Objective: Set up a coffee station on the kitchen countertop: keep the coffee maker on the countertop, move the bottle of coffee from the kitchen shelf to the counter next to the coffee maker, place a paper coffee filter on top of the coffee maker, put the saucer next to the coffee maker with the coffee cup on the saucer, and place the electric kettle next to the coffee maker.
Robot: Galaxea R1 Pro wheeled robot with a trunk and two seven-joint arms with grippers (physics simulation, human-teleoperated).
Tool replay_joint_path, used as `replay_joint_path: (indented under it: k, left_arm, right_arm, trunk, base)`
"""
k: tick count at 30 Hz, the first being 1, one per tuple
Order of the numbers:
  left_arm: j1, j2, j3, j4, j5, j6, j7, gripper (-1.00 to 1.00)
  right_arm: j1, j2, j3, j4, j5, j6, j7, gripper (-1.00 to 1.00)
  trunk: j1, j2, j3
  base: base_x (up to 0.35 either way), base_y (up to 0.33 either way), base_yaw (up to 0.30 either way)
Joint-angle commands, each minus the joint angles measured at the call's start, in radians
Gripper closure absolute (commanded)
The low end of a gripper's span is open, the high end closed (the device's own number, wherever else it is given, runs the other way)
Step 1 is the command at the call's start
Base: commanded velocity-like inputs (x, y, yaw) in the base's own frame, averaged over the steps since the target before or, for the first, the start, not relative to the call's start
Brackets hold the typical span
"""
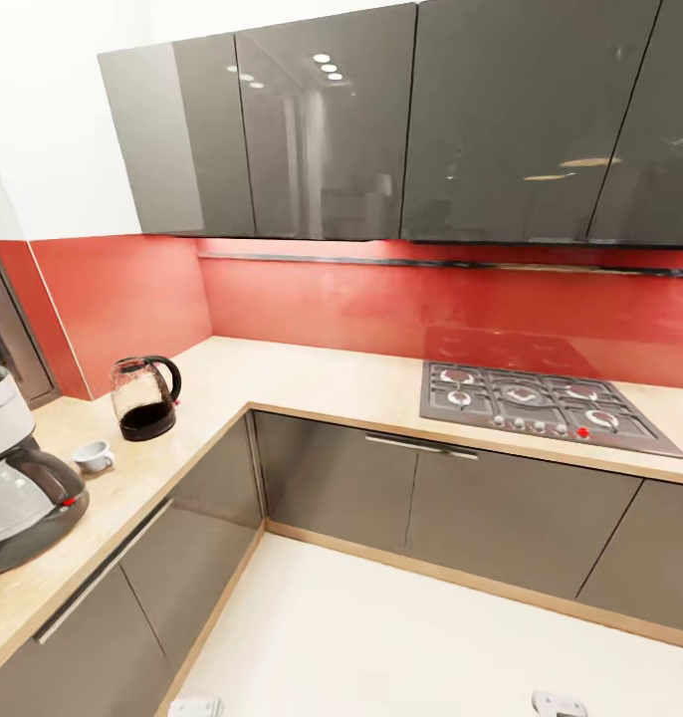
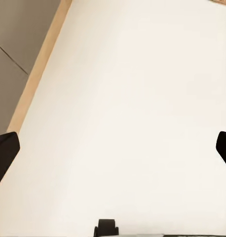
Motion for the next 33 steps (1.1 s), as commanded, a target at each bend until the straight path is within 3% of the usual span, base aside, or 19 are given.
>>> replay_joint_path:
  k: [1,11,33]
  left_arm:
    - [-0.001,0.0,-0.002,0.001,0.008,-0.003,-0.004,-1.0]
    - [-0.001,0.0,-0.002,0.002,0.009,-0.004,-0.002,-1.0]
    - [-0.001,0.001,-0.002,0.002,0.011,-0.005,-0.001,-1.0]
  right_arm:
    - [-0.001,0.0,0.003,0.001,-0.01,-0.004,0.005,-1.0]
    - [-0.001,0.001,0.003,0.003,-0.01,-0.004,0.005,-1.0]
    - [-0.001,0.001,0.003,0.013,-0.01,-0.004,0.005,-1.0]
  trunk:
    - [0.001,-0.002,-0.002]
    - [0.001,-0.002,-0.002]
    - [0.001,-0.002,-0.002]
  base:
    - [0.181,-0.231,0.075]
    - [0.16,-0.229,0.248]
    - [0.185,-0.115,0.275]
